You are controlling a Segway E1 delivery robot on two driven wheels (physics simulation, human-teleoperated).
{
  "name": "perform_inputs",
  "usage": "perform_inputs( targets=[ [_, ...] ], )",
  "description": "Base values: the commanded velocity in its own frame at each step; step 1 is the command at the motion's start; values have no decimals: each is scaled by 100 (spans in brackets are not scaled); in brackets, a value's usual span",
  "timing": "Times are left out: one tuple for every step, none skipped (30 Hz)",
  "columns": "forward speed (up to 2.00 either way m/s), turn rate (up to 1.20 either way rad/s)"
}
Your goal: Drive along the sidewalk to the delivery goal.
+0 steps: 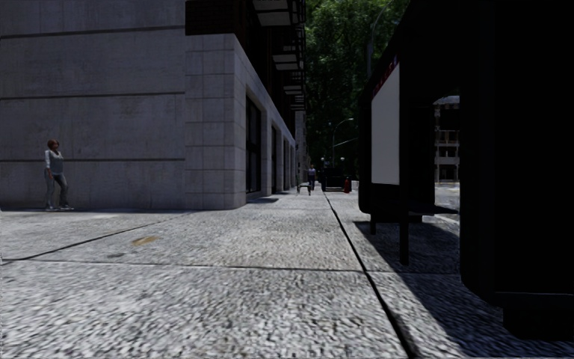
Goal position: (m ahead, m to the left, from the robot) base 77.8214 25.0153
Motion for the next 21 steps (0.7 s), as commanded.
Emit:
perform_inputs(
  targets=[
    [197,-19],
    [197,-19],
    [197,-5],
    [197,0],
    [197,0],
    [197,0],
    [197,0],
    [197,0],
    [197,0],
    [197,-1],
    [197,-1],
    [197,-1],
    [197,-2],
    [197,-6],
    [197,-6],
    [197,-8],
    [197,-9],
    [197,-9],
    [197,-9],
    [197,-9],
    [197,-11]
  ],
)
